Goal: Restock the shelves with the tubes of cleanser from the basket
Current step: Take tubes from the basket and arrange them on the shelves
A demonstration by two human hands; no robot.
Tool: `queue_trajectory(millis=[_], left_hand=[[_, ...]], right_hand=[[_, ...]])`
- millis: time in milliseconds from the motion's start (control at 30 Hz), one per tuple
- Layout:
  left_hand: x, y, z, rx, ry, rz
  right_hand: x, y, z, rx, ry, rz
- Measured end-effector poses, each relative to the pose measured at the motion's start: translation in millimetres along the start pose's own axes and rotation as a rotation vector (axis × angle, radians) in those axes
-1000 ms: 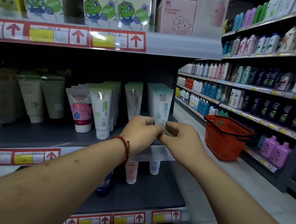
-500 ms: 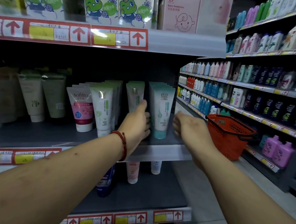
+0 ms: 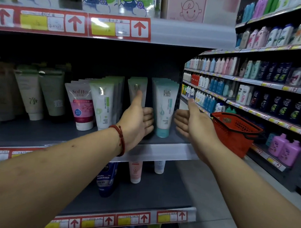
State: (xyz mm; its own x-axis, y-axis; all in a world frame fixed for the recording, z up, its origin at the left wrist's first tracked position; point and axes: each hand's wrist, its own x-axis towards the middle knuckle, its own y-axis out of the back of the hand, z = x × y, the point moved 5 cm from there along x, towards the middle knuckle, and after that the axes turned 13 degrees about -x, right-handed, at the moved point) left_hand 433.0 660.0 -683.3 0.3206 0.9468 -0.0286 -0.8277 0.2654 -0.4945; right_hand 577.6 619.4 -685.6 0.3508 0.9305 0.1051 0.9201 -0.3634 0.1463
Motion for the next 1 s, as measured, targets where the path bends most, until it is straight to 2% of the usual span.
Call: queue_trajectory(millis=[367,667,767,933,1000], left_hand=[[6,-9,-8,0.003,0.052,-0.057],[15,-5,-8,0.032,0.064,-0.036],[13,-5,-6,0.055,0.061,-0.003],[1,5,-1,0.115,-0.02,0.146],[-4,7,-2,0.124,-0.025,0.147]], right_hand=[[16,-10,3,0.082,-0.039,-0.076],[18,-9,6,0.07,-0.031,-0.08],[16,-6,4,0.029,-0.019,-0.05],[5,5,3,-0.056,-0.039,0.038],[-2,3,1,-0.064,-0.057,0.039]])
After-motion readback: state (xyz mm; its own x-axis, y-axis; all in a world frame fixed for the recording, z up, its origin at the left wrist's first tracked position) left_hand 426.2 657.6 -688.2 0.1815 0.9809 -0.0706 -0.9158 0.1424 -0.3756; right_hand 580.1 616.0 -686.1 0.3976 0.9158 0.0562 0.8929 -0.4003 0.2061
